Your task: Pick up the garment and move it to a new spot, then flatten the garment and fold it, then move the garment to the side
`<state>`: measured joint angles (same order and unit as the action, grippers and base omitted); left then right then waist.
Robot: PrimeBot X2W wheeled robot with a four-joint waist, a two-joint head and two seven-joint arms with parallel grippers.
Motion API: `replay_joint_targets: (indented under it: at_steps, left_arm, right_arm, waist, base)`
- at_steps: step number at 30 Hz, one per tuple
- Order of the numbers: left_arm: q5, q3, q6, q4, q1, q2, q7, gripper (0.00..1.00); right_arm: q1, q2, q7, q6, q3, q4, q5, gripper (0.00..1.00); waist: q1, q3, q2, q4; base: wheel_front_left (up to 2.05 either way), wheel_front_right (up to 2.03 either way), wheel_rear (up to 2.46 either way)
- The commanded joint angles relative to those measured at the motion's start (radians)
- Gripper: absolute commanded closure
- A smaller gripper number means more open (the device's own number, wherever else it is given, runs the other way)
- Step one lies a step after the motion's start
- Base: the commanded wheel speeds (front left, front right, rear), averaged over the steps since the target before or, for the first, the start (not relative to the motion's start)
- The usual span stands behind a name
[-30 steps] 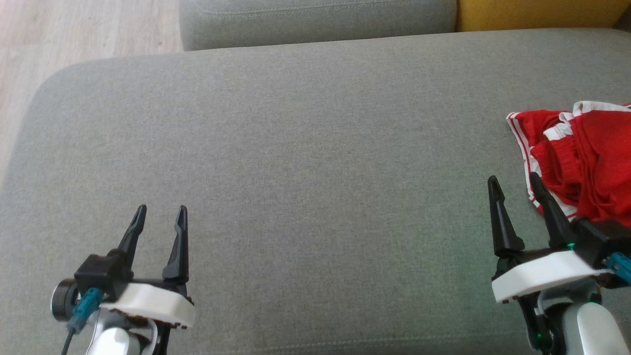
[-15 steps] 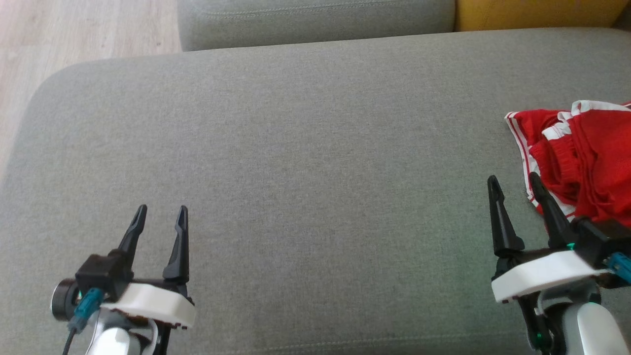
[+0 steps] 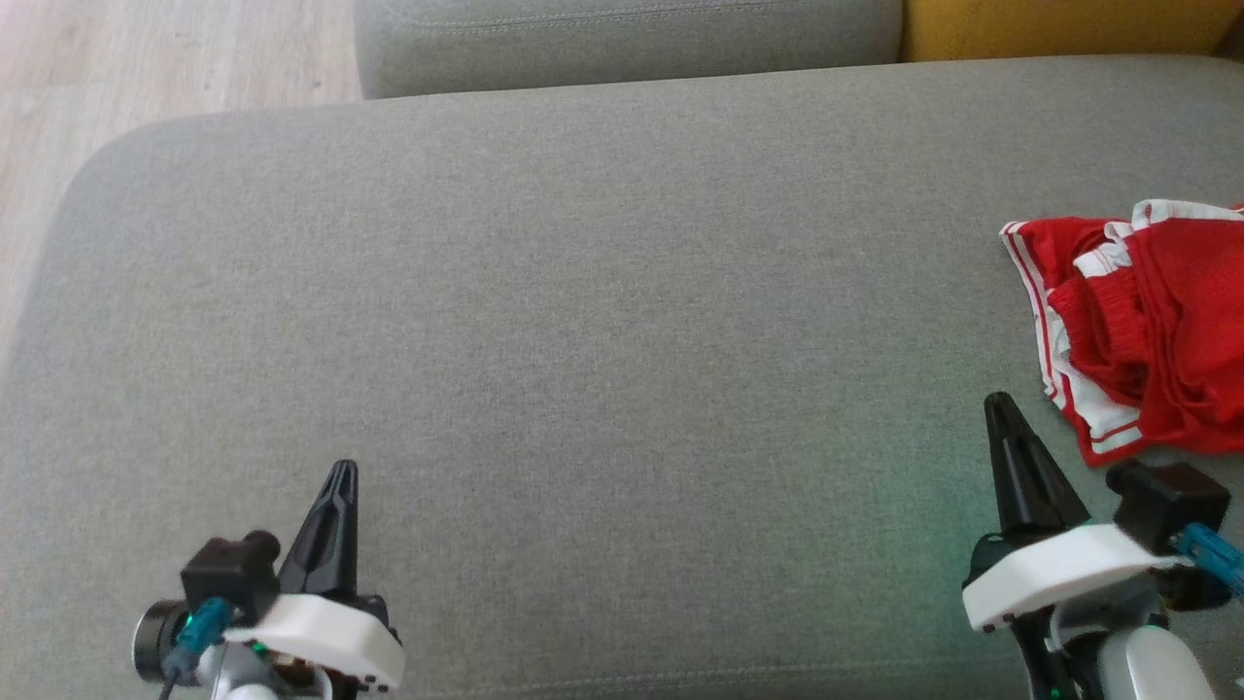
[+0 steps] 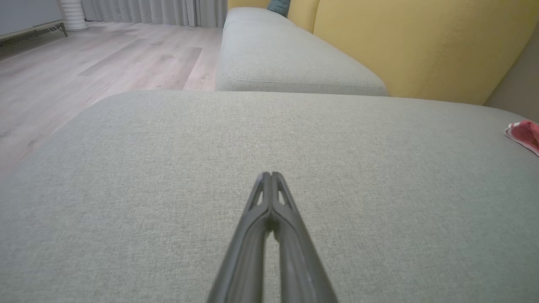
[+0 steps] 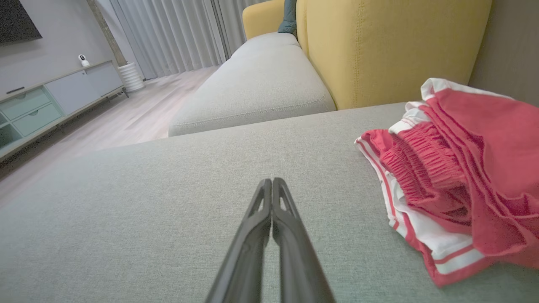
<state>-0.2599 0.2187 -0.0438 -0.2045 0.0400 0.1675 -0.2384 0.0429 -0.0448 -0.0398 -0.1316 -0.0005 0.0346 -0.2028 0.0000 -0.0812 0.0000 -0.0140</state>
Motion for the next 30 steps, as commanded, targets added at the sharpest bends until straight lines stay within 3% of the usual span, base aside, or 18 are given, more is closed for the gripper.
replay_joint_targets:
  at_steps: [1,30]
  left_arm:
    - [-0.035,-0.013,0.006,0.028,-0.035,0.007,0.004,1.0]
    - [-0.347,-0.08,0.046,0.01,-0.062,-0.016,0.079,1.0]
  right_arm:
    - [-0.026,-0.003,0.003,0.0,0.001,-0.031,-0.041,1.0]
    - [-0.056,-0.021,0.003,0.0,-0.002,0.026,-0.379,1.0]
  waist:
    - [0.0,0.001,0.0,0.0]
    - [0.0,0.019,0.0,0.003]
  base:
    - [0.0,0.0,0.0]
    - [0.0,0.0,0.0]
